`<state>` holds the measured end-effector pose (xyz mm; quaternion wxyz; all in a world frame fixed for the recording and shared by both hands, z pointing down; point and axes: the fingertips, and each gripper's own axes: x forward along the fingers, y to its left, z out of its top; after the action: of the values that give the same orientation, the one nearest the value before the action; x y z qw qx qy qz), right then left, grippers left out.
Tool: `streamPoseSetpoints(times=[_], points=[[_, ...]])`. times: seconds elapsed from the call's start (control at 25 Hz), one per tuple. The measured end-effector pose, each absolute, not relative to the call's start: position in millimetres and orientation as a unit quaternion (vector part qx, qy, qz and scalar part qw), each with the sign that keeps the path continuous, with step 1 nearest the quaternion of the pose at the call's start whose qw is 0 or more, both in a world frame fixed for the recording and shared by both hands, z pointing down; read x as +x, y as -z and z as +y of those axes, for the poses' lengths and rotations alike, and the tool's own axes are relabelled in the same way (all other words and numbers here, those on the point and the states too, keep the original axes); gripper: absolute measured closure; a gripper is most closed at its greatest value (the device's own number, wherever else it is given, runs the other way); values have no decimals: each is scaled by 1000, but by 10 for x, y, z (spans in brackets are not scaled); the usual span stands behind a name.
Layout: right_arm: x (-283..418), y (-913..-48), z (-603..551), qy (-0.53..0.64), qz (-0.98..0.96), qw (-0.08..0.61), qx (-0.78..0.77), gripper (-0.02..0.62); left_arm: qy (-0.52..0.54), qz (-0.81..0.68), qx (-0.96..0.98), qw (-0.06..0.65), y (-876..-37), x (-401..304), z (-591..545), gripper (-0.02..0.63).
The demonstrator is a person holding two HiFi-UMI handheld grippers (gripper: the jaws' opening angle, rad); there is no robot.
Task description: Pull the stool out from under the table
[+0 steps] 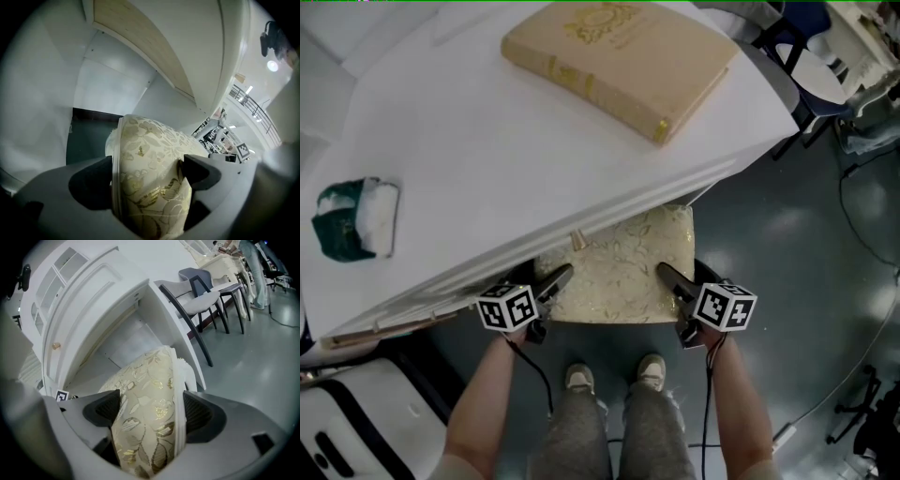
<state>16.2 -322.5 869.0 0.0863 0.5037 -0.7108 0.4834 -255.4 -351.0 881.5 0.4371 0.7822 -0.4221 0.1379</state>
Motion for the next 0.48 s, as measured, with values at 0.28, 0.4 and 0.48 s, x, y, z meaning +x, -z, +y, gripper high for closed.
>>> streamPoseSetpoints(times=[0.28, 0.4, 0.48], points=[[536, -8137, -2703, -488, -694, 88, 522, 156, -140, -396, 790, 447, -8336, -2168, -3107, 140], [763, -7892, -2448, -491, -681, 83, 536, 156, -151, -380, 795, 448, -8100, -1933, -2952, 140], [912, -7725, -2262, -495, -671, 77, 547, 156, -160, -366, 800, 448, -7944, -1769, -2854, 140]])
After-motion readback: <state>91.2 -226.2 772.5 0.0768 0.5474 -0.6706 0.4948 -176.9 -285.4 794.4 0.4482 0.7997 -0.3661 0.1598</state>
